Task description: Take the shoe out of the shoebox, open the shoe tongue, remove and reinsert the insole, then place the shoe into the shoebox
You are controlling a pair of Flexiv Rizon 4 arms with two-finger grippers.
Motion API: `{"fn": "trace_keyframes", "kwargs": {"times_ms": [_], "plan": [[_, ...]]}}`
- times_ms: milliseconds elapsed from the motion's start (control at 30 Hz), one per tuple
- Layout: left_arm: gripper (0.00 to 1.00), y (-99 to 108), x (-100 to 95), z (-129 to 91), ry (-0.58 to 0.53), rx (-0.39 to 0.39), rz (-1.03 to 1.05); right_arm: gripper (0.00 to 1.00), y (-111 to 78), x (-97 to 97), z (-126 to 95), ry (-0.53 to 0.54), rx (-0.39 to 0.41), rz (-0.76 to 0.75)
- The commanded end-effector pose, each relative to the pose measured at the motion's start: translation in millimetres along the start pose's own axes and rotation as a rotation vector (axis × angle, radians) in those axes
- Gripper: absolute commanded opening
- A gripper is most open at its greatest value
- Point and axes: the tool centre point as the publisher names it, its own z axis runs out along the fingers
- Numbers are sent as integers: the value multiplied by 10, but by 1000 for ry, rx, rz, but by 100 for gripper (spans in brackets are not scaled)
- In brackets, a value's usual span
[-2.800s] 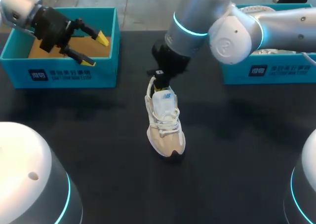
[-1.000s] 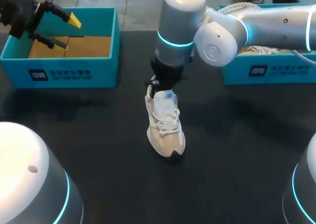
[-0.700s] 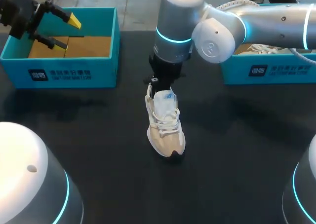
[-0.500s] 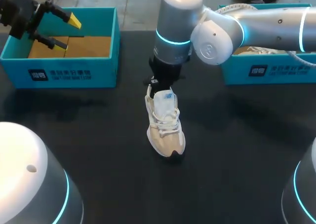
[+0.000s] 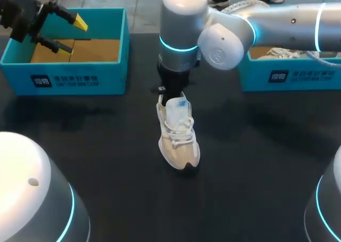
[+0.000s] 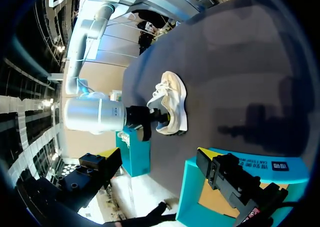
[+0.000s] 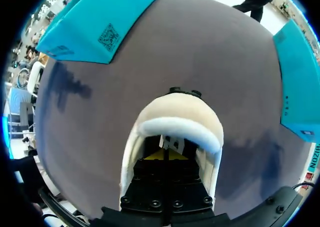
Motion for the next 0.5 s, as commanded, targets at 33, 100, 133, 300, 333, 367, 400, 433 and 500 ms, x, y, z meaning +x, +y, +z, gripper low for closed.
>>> {"fn": "trace_keyframes", "kwargs": {"times_ms": [33, 100, 133, 300, 333, 367, 400, 433, 500], "plan": [[100, -15, -4, -2, 3, -2, 1, 0, 57, 23, 6, -30, -21, -5], [100, -15, -4, -2, 3, -2, 1, 0, 101, 24, 24, -42, -35, -9], [100, -15, -4, -2, 3, -2, 1, 0, 123, 24, 35, -47, -43, -11], [100, -15, -4, -2, 3, -2, 1, 0, 192, 28, 87, -74, -39, -9], [100, -15, -4, -2, 3, -2, 1, 0, 196, 31, 104, -77, -34, -11], [100, -15, -4, -2, 3, -2, 1, 0, 195, 32, 123, -79, -30, -9], [100, -15, -4, -2, 3, -2, 1, 0, 191, 30, 148, -80, -22, -9], [100, -15, -4, -2, 3, -2, 1, 0, 186, 29, 174, -77, -19, -9], [100, -15, -4, -2, 3, -2, 1, 0, 169, 18, 218, -71, 0, -6]]}}
